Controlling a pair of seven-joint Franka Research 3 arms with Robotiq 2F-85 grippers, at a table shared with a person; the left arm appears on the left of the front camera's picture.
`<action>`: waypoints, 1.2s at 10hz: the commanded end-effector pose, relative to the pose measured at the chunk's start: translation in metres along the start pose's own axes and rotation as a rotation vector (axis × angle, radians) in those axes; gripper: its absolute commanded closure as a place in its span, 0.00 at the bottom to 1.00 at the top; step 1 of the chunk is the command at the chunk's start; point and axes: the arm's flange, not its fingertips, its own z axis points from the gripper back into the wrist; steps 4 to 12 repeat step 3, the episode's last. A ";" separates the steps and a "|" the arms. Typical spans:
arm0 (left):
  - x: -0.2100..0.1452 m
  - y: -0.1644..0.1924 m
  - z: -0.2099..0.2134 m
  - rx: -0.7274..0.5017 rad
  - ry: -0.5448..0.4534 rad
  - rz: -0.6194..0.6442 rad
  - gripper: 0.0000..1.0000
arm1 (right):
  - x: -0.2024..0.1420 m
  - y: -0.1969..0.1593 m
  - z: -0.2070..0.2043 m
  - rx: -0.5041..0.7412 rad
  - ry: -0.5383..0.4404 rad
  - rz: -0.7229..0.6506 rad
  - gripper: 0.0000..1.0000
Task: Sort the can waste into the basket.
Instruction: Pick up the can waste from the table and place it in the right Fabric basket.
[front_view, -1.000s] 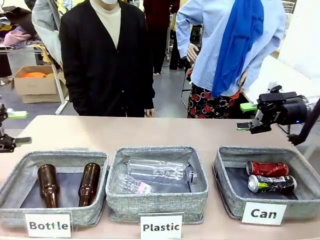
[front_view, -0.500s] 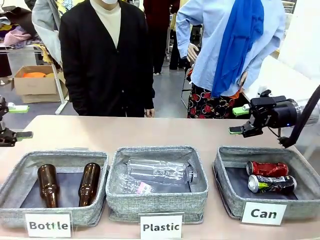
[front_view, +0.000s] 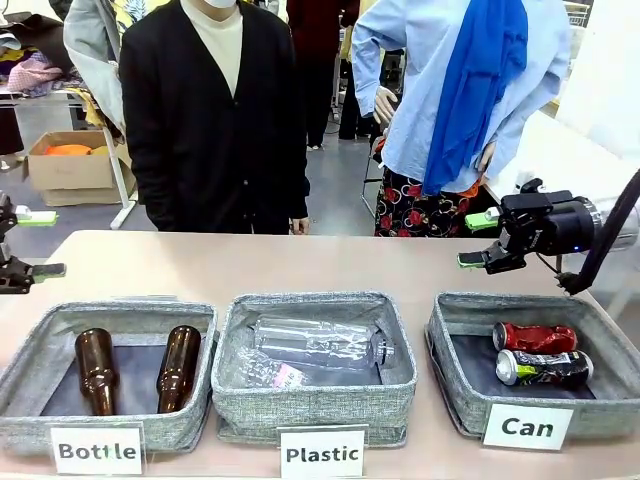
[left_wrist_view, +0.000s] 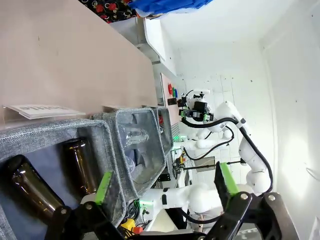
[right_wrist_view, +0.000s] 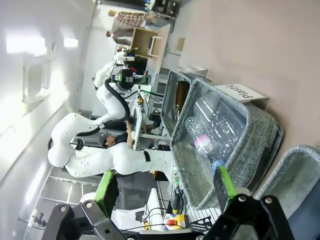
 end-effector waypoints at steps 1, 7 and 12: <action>-0.001 -0.003 0.001 -0.005 0.003 0.009 0.00 | 0.004 0.002 0.000 0.013 -0.002 0.015 0.00; -0.001 -0.003 0.001 -0.005 0.003 0.009 0.00 | 0.004 0.002 0.000 0.013 -0.002 0.015 0.00; -0.001 -0.003 0.001 -0.005 0.003 0.009 0.00 | 0.004 0.002 0.000 0.013 -0.002 0.015 0.00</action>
